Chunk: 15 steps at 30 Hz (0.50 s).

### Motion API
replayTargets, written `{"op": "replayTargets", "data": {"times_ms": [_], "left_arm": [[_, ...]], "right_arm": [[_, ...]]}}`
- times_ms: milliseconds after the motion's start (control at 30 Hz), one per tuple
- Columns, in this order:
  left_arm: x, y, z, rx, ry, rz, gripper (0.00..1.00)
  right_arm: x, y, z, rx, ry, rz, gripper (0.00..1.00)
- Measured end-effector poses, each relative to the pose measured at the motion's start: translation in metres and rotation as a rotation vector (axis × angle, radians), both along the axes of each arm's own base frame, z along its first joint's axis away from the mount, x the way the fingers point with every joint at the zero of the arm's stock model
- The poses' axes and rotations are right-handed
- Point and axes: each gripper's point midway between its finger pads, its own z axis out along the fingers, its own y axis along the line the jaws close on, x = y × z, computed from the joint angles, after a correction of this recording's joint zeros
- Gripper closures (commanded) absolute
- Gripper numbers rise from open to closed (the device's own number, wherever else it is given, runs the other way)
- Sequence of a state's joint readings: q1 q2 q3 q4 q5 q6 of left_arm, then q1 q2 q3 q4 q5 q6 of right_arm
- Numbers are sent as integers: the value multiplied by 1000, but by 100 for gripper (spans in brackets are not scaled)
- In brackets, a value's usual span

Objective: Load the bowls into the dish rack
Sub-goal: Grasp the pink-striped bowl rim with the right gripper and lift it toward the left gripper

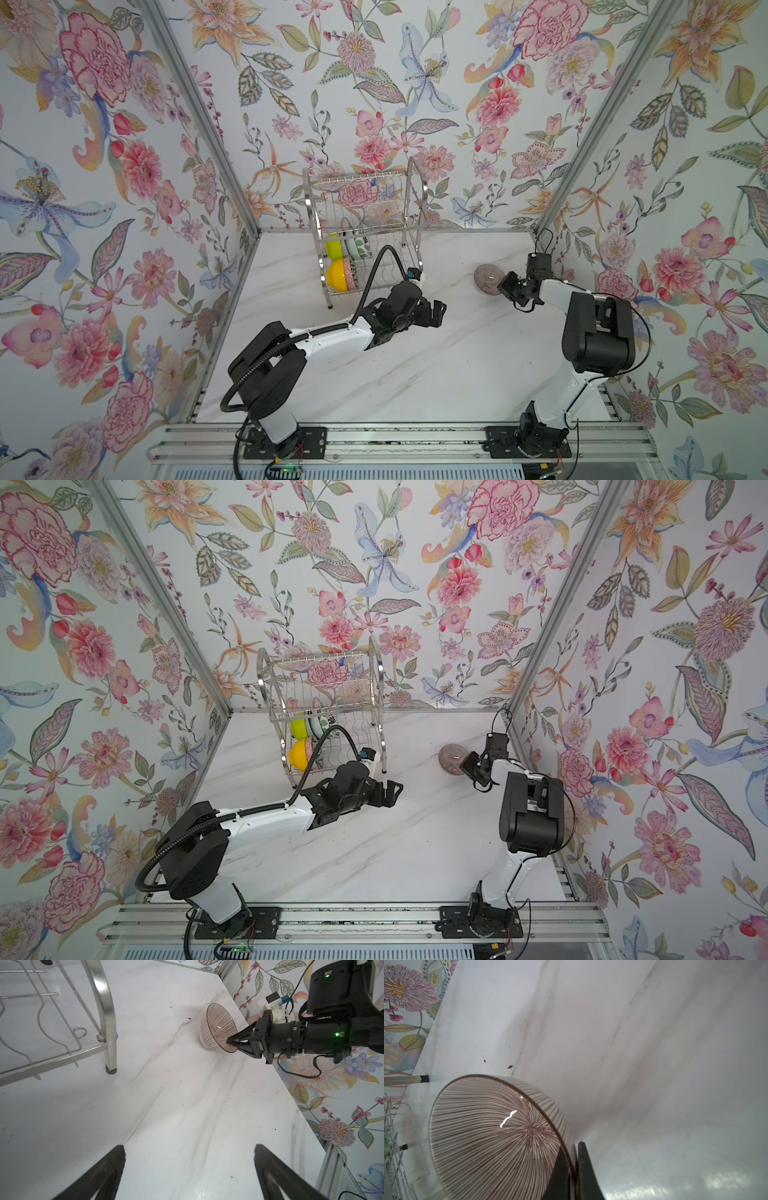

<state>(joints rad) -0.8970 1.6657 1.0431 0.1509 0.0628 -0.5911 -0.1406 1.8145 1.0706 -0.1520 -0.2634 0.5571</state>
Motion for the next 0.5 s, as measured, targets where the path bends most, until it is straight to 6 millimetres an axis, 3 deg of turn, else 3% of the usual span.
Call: {"op": "replayTargets", "data": {"times_ms": [233, 500], "left_arm": [[-5, 11, 12, -50, -12, 34, 1], [-3, 7, 21, -104, -10, 48, 1]], "right_arm": [[-42, 21, 9, -21, -12, 34, 100], [-77, 89, 62, -74, -214, 198, 100]]}}
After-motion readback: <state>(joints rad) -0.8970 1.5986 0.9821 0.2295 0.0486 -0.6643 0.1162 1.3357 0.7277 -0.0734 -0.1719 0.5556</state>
